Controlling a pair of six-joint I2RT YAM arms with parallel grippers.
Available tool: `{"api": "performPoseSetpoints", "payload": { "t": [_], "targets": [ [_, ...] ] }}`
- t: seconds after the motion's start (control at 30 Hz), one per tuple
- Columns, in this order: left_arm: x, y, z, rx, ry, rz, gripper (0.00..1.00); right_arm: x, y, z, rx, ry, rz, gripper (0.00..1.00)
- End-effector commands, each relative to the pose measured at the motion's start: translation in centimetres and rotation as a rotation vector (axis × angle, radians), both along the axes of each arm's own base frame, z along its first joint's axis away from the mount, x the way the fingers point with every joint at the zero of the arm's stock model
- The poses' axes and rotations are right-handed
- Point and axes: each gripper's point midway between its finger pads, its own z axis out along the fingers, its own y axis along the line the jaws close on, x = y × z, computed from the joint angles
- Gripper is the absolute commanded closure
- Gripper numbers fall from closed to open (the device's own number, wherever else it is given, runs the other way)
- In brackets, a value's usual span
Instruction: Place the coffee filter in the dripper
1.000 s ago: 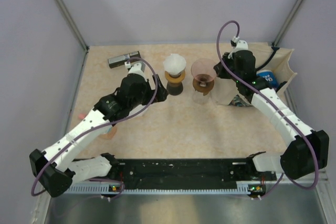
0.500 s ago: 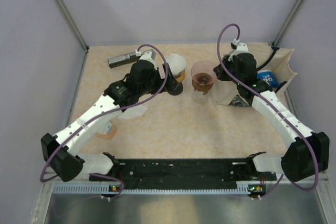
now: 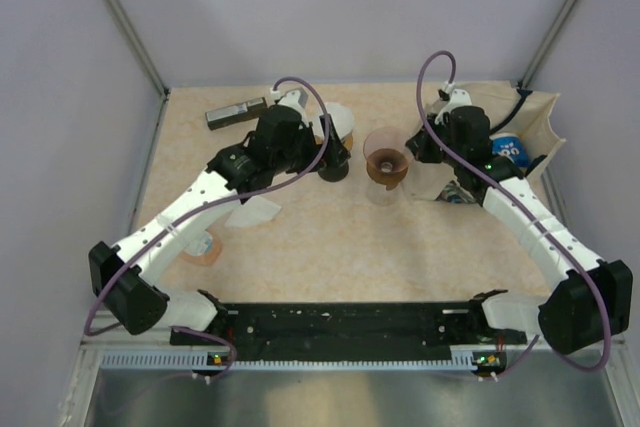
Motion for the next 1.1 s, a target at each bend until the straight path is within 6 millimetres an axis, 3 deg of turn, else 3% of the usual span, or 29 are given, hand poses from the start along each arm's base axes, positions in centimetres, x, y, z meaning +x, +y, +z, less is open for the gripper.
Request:
{"api": "performPoseSetpoints", "payload": {
  "t": [0.0, 0.13, 0.33, 0.63, 0.8, 1.07],
  "targets": [
    [1.1, -1.5, 2.3, -0.062, -0.046, -0.022, 0.01, -1.2, -0.1, -0.8, 0.007, 0.044, 0.016, 1.00],
    [1.2, -2.9, 1.6, -0.079, -0.004, -0.065, 0.02, -2.0, -0.5, -1.8, -0.041, 0.075, 0.036, 1.00],
    [1.2, -5.0, 0.0, -0.086, 0.055, -0.117, 0.11, -2.9, 0.1, -2.0, -0.050, 0.077, 0.105, 1.00],
    [2.2, -6.3, -1.3, -0.030, 0.066, -0.081, 0.21, -3.7, 0.6, -3.1, -0.055, 0.119, 0.158, 1.00],
    [2.8, -7.2, -2.4, -0.007, 0.085, -0.085, 0.39, -3.9, 0.8, -3.2, -0.052, 0.121, 0.173, 1.00],
    [3.2, -7.8, -4.0, 0.029, 0.107, -0.094, 0.56, -4.0, 0.7, -4.6, -0.057, 0.158, 0.168, 1.00]
  ]
}}
